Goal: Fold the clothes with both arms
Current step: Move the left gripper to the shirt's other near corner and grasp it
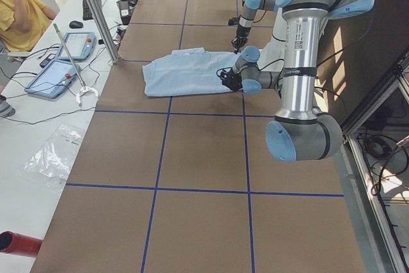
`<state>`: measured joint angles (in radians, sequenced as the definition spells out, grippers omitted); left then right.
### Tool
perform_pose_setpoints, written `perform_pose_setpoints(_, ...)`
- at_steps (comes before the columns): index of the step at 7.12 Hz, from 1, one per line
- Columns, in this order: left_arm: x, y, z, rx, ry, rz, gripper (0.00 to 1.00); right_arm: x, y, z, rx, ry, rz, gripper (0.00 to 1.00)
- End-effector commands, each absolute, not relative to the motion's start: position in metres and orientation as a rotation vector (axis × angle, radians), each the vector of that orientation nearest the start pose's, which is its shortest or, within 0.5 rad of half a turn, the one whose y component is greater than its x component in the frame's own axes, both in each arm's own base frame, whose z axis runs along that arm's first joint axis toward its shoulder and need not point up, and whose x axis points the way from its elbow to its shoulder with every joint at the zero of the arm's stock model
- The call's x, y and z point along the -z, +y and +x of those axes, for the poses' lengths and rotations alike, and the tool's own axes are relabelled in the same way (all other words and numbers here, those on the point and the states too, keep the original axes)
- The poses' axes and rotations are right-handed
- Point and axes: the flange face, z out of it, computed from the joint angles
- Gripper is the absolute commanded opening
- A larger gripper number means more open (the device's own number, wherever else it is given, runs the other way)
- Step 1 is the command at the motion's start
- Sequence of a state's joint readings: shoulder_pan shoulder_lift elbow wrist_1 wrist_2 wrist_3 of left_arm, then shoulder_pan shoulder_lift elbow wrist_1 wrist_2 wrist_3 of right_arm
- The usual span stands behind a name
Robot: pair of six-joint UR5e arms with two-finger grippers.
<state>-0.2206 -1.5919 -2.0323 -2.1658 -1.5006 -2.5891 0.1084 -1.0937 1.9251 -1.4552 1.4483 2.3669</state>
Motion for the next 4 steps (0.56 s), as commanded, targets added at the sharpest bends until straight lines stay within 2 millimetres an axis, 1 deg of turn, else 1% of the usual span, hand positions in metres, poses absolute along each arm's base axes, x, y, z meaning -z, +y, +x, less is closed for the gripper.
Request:
perform_pose_setpoints(1, -0.355, -0.211, 0.479, 1.154, 1.010, -0.407, 0.57, -0.226, -0.211, -0.578, -0.893, -0.966, -0.220, 0.00)
perform_pose_setpoints(2, -0.355, -0.205, 0.483, 1.152, 0.991, -0.411, 0.57, -0.227, -0.211, -0.578, -0.894, -0.963, -0.218, 0.00)
perform_pose_setpoints(4, -0.359, -0.199, 0.486, 1.147, 0.959, -0.401, 0.57, -0.226, -0.211, -0.578, -0.896, -0.965, -0.219, 0.00)
